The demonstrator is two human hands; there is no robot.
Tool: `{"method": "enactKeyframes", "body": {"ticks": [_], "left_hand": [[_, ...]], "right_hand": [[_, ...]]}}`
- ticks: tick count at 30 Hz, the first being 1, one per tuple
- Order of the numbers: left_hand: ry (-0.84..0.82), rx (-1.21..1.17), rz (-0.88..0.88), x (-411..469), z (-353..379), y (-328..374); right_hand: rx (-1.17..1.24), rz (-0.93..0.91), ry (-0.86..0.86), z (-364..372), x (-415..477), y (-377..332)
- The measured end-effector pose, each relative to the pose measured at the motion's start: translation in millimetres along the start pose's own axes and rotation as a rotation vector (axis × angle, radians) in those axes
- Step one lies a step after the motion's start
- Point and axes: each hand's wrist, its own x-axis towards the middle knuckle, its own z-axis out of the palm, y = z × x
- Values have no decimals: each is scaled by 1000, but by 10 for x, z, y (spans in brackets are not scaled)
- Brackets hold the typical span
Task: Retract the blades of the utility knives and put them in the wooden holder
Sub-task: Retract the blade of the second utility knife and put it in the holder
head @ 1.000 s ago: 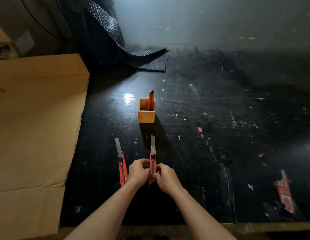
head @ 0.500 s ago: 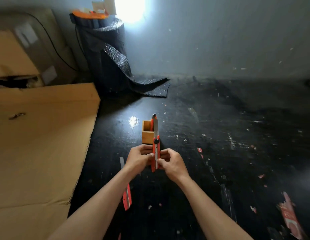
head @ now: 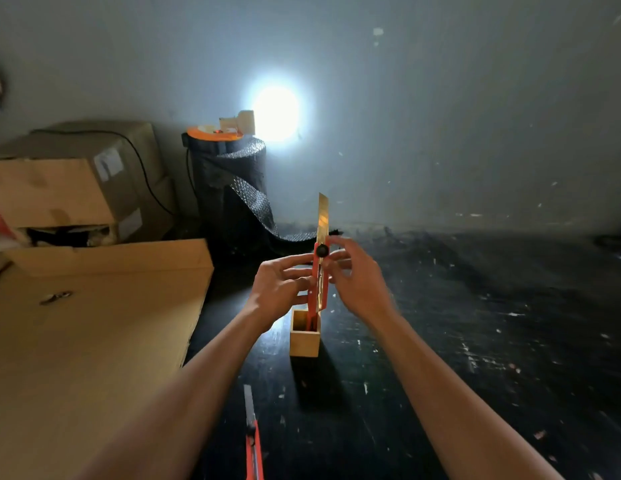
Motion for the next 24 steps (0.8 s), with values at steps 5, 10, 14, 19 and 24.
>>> {"method": "enactKeyframes", "body": {"ticks": [5, 10, 14, 19, 24], "left_hand": [[-10, 57, 89, 51, -18, 259], [-21, 46, 124, 128, -66, 365], [-12, 67, 139, 177, -60, 403], [-23, 63, 142, 261, -35, 439], [-1, 59, 126, 318, -35, 435]], "right_hand": [[-139, -141, 23, -117, 259, -199], [-188, -177, 36, -143, 394, -263], [-203, -195, 26, -184, 463, -294], [-243, -231, 28, -232, 535, -287], [-266, -238, 22, -255, 526, -262]]}}
